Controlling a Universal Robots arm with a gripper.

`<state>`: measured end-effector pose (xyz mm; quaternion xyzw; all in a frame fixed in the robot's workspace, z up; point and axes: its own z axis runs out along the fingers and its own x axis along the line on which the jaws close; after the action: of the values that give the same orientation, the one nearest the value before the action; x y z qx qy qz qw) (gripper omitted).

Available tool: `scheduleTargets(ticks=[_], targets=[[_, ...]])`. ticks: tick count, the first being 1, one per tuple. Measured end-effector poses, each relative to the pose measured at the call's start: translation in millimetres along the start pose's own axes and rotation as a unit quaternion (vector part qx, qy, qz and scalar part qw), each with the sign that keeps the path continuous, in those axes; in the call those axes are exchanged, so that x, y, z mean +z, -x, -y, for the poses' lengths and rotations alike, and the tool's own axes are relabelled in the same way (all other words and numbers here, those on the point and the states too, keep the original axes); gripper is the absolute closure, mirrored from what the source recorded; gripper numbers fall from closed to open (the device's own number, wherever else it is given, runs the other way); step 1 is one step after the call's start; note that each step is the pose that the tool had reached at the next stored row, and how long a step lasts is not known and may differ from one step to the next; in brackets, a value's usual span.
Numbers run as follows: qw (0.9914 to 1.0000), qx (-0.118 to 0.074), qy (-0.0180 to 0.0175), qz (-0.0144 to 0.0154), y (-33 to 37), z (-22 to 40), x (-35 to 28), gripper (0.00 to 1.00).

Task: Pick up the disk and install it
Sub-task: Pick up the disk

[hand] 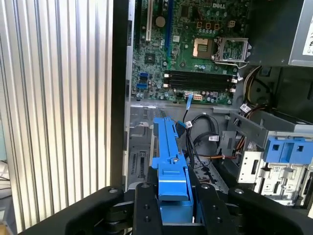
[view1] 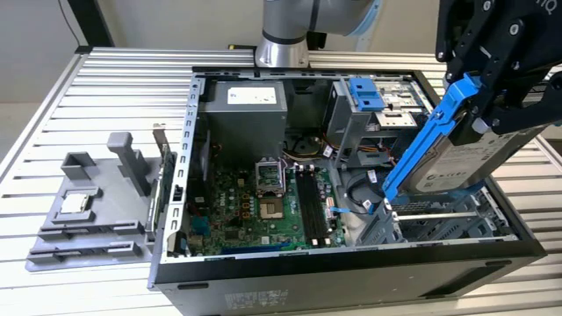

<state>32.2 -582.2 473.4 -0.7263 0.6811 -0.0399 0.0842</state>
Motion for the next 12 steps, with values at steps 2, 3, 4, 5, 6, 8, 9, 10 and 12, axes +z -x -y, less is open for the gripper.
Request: scheduleTargets(ticks=[2, 3, 4, 5, 6, 8, 9, 10, 12], targets=[[1.00000, 0.000, -0.0006, -0.0003, -1.4, 2.3, 1.3, 1.00], [1.00000, 0.000, -0.0009, -0.0004, -2.1, 3.4, 2.0, 1.00], [1.00000, 0.000, -0.0011, -0.0005, -2.7, 4.3, 2.7, 1.00], [1.00000, 0.000, -0.0011, -0.0006, -3.4, 5.2, 3.7, 1.00], [1.00000, 0.000, -0.0011, -0.0007, -4.1, 5.9, 4.7, 1.00], [1.00000, 0.000, -0.0012, -0.0007, -5.2, 7.2, 7.1, 1.00], [1.00000, 0.000, -0.0012, -0.0008, -5.3, 8.0, 8.2, 1.00], [1.00000, 0.000, -0.0012, -0.0009, -5.4, 8.8, 9.3, 1.00], [1.00000, 0.000, -0.0012, -0.0008, -5.7, 10.0, 11.4, 1.00]])
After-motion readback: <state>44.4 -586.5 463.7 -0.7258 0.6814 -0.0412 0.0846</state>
